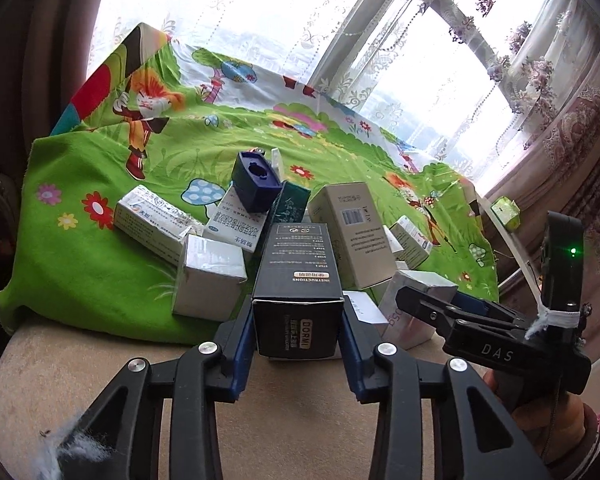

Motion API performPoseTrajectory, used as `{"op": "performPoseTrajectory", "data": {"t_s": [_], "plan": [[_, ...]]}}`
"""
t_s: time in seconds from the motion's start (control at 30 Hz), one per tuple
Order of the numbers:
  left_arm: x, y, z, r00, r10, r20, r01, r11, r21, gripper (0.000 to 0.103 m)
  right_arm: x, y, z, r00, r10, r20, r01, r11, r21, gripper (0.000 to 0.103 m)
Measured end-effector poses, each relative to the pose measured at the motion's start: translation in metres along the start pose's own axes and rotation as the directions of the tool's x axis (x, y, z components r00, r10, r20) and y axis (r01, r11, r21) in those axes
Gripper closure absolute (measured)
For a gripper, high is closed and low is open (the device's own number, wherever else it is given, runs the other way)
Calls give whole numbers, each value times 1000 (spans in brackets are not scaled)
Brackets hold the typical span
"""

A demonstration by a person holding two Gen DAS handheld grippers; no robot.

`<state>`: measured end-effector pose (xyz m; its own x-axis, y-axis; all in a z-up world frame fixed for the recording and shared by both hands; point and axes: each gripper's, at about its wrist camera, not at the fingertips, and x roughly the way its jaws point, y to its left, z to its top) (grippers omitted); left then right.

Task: Organize rigid objects
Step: 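Grasp the black box with the left tool while the right tool grasps the pink-printed white box, then carry both boxes over the purple storage box and open both tools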

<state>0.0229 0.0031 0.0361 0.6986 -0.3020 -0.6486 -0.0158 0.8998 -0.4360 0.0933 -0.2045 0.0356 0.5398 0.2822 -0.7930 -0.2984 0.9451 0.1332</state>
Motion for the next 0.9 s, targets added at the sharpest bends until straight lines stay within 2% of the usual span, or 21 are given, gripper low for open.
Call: {"op": "performPoseTrajectory", "data": {"t_s": [0.17,0.4,0.6,0.73,0.9], "plan": [[-6,-8,-4,1000,-11,25,12,1000,-6,64,-13,-5,-4,1000,1,28,-1,1000,4,12],[-7,-31,-7,999,-28,18,27,999,39,64,-33,-21,-10,998,2,62,-4,1000,28,12],[-1,-59,-10,999,-50,-11,51,994,94,64,-55,-42,-19,995,-19,102,14,999,48,12],[5,-83,-13,996,-79,-41,84,987,140,64,-70,-68,-26,993,-29,111,17,995,102,12],[18,-116,-20,990,-108,-92,125,971,204,64,-88,-100,-36,988,-93,126,74,986,148,12]]}}
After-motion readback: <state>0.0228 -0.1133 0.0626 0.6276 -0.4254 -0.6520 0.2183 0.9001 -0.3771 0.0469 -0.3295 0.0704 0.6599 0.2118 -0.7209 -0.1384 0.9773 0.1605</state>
